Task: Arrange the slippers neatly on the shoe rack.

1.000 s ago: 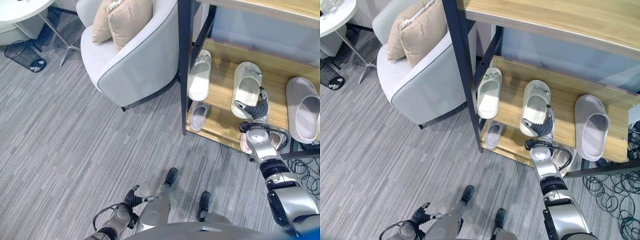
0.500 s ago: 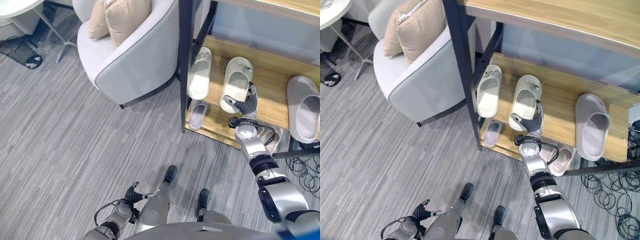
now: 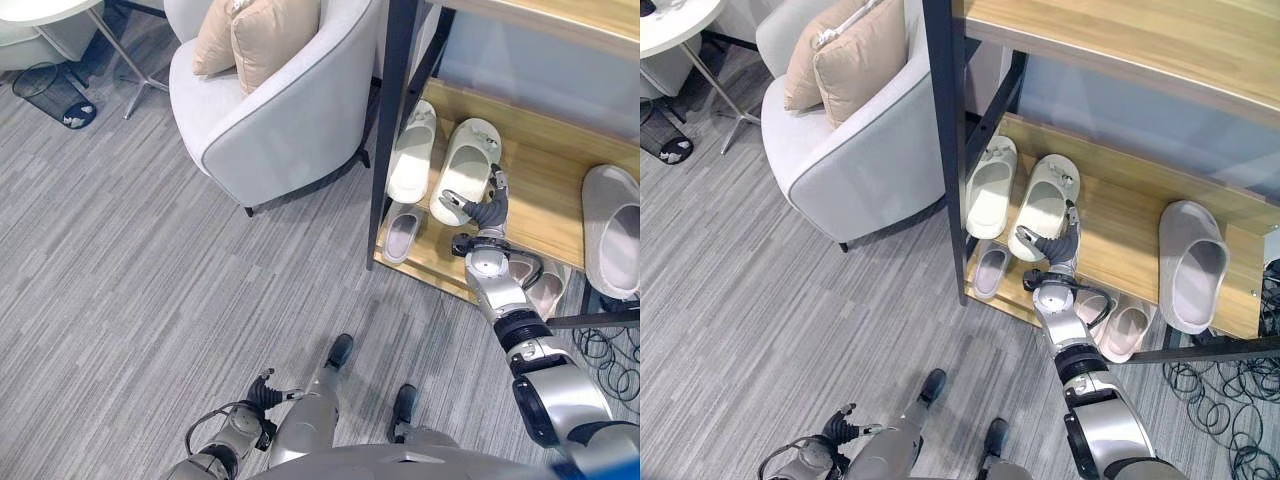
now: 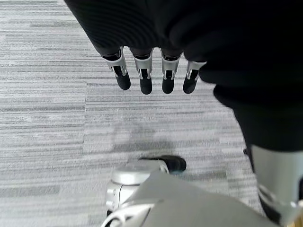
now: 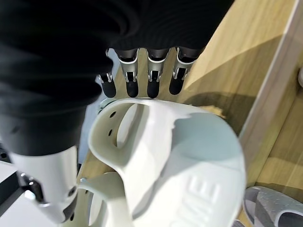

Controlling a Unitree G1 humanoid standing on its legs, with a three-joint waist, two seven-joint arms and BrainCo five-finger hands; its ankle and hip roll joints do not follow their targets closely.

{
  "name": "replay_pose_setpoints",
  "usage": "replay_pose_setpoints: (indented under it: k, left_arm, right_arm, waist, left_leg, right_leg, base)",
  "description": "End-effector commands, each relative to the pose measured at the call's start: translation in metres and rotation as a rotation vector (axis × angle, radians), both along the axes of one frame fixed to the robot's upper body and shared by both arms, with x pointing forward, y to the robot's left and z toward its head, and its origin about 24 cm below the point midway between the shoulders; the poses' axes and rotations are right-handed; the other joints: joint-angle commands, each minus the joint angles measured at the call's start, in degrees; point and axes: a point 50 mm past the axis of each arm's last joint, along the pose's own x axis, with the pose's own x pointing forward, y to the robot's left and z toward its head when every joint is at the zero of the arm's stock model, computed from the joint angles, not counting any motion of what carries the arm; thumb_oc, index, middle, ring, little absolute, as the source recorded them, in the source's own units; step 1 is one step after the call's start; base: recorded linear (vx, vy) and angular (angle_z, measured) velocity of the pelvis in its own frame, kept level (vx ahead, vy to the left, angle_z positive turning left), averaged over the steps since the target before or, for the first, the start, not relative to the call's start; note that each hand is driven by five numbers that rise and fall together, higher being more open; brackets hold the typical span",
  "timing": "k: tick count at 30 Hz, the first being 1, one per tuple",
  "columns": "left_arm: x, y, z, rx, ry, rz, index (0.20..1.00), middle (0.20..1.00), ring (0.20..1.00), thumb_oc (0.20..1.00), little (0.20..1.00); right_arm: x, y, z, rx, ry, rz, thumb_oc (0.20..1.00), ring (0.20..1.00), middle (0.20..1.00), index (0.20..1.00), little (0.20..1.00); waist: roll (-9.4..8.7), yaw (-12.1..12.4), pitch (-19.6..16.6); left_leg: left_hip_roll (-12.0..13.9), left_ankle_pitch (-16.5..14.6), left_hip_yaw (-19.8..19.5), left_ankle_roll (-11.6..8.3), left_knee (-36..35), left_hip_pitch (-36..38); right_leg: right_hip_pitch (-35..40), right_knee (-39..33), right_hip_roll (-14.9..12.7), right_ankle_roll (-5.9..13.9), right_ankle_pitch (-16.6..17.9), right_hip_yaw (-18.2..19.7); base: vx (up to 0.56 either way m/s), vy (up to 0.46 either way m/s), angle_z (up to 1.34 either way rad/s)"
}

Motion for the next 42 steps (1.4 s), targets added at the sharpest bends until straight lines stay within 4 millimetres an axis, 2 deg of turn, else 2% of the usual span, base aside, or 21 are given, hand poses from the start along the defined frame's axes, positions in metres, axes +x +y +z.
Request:
replay_pose_setpoints:
  k: [1,5,12,17,20,21,26,27,28,30,35,41,42]
  left_arm:
    - [-0.016,-0.022,-0.010,-0.042,0.090,-0.006,1.000,1.000,1.000,1.000,1.000]
    - [-0.018,-0.020,-0.011,-0.042,0.100,0.009,1.000,1.000,1.000,1.000,1.000]
    - [-0.035,-0.016,-0.015,-0.041,0.154,0.025,1.000,1.000,1.000,1.000,1.000]
    - [-0.036,-0.015,-0.015,-0.047,0.162,0.034,1.000,1.000,1.000,1.000,1.000]
    - [-0.038,-0.010,-0.015,-0.043,0.171,0.041,1.000,1.000,1.000,1.000,1.000]
    - [-0.038,-0.010,-0.015,-0.043,0.171,0.041,1.000,1.000,1.000,1.000,1.000]
    - [-0.041,-0.003,-0.015,-0.055,0.183,0.039,1.000,1.000,1.000,1.000,1.000]
    - [-0.041,-0.004,-0.015,-0.055,0.183,0.039,1.000,1.000,1.000,1.000,1.000]
    - [-0.043,-0.001,-0.015,-0.059,0.190,0.042,1.000,1.000,1.000,1.000,1.000]
    - [-0.044,0.001,-0.015,-0.060,0.196,0.036,1.000,1.000,1.000,1.000,1.000]
    - [-0.047,0.005,-0.015,-0.074,0.197,0.037,1.000,1.000,1.000,1.000,1.000]
    - [-0.044,0.003,-0.014,-0.098,0.179,0.052,1.000,1.000,1.000,1.000,1.000]
    - [-0.041,0.004,-0.013,-0.099,0.167,0.065,1.000,1.000,1.000,1.000,1.000]
  right_arm:
    - [-0.002,0.004,0.012,0.005,-0.079,0.053,1.000,1.000,1.000,1.000,1.000]
    - [-0.003,0.007,0.005,0.005,-0.051,0.070,1.000,1.000,1.000,1.000,1.000]
    - [-0.009,0.000,-0.005,0.015,-0.013,0.083,1.000,1.000,1.000,1.000,1.000]
    - [-0.015,-0.014,-0.007,-0.012,-0.012,0.035,1.000,1.000,1.000,1.000,1.000]
    - [-0.019,-0.033,0.008,-0.076,-0.077,-0.011,1.000,1.000,1.000,1.000,1.000]
    - [-0.019,-0.033,0.008,-0.076,-0.077,-0.011,1.000,1.000,1.000,1.000,1.000]
    - [-0.028,-0.080,0.038,-0.297,-0.117,-0.112,1.000,1.000,1.000,1.000,1.000]
    - [-0.028,-0.080,0.038,-0.297,-0.117,-0.112,1.000,1.000,1.000,1.000,1.000]
    - [-0.028,-0.099,0.048,-0.345,-0.107,-0.166,1.000,1.000,1.000,1.000,1.000]
    - [-0.025,-0.107,0.054,-0.339,-0.107,-0.184,1.000,1.000,1.000,1.000,1.000]
    - [-0.017,-0.136,0.082,-0.481,-0.050,-0.248,1.000,1.000,1.000,1.000,1.000]
    - [-0.012,-0.145,0.093,-0.523,-0.023,-0.284,1.000,1.000,1.000,1.000,1.000]
    - [-0.015,-0.151,0.095,-0.508,-0.023,-0.314,1.000,1.000,1.000,1.000,1.000]
  waist:
    - [-1.23,1.08,-1.17]
    - [-1.36,0.91,-1.63]
    - [-1.72,0.47,-2.55]
    - [-1.75,-0.29,-3.12]
    - [-1.66,-1.12,-3.52]
    - [-1.64,-1.07,-3.51]
    - [-1.59,-2.66,-3.87]
    - [-1.56,-2.60,-3.83]
    - [-1.45,-3.10,-3.61]
    - [-1.31,-3.28,-3.40]
    - [-0.19,-3.90,-2.25]
    - [1.52,-4.33,-1.42]
    - [2.01,-4.46,-1.11]
  left_leg:
    - [-1.22,-9.37,4.32,1.75,0.35,6.02]
    - [-1.06,-9.62,4.63,1.76,0.35,6.68]
    - [-0.77,-10.06,5.01,1.73,0.35,7.65]
    - [-0.56,-10.49,5.75,1.67,0.35,8.51]
    - [-0.20,-10.83,6.60,1.64,0.35,9.03]
    - [-0.19,-10.84,6.64,1.64,0.35,9.05]
    - [0.29,-11.33,7.93,1.49,0.35,9.85]
    - [0.31,-11.35,7.97,1.49,0.35,9.89]
    - [0.49,-11.39,8.61,1.38,0.35,9.94]
    - [0.57,-11.28,9.04,1.33,0.35,9.83]
    - [0.57,-10.47,10.14,1.06,0.35,8.17]
    - [0.48,-9.90,10.51,0.98,0.35,6.99]
    - [0.39,-9.75,10.64,0.93,0.35,6.65]
  right_leg:
    - [-0.39,0.33,-3.55,3.24,-0.64,2.59]
    - [0.10,0.33,-3.60,3.25,-0.79,2.53]
    - [0.89,0.33,-3.65,3.28,-1.10,2.56]
    - [1.48,0.33,-3.55,3.25,-1.20,3.00]
    - [1.69,0.33,-3.49,3.31,-1.32,3.70]
    - [1.70,0.33,-3.48,3.31,-1.32,3.73]
    - [1.88,0.33,-3.32,3.38,-1.30,4.94]
    - [1.90,0.33,-3.30,3.37,-1.29,4.98]
    - [1.71,0.33,-3.18,3.41,-1.17,5.59]
    - [1.39,0.33,-3.13,3.45,-1.03,5.91]
    - [-0.60,0.33,-2.99,3.52,-0.34,7.37]
    - [-2.05,0.33,-2.94,3.44,0.03,8.18]
    - [-2.36,0.33,-2.96,3.41,0.05,8.28]
  base:
    - [0.03,0.056,0.01]
    - [0.01,0.018,-0.03]
    - [0.00,0.000,0.00]
    - [0.01,-0.004,-0.02]
    - [0.02,-0.020,-0.04]
    - [0.02,-0.023,-0.06]
    - [0.02,-0.048,-0.17]
    - [0.01,-0.076,-0.12]
    - [-0.01,-0.061,-0.17]
    - [-0.02,-0.068,-0.22]
    - [-0.04,-0.068,-0.24]
    - [-0.01,-0.047,-0.11]
    - [0.02,-0.045,-0.05]
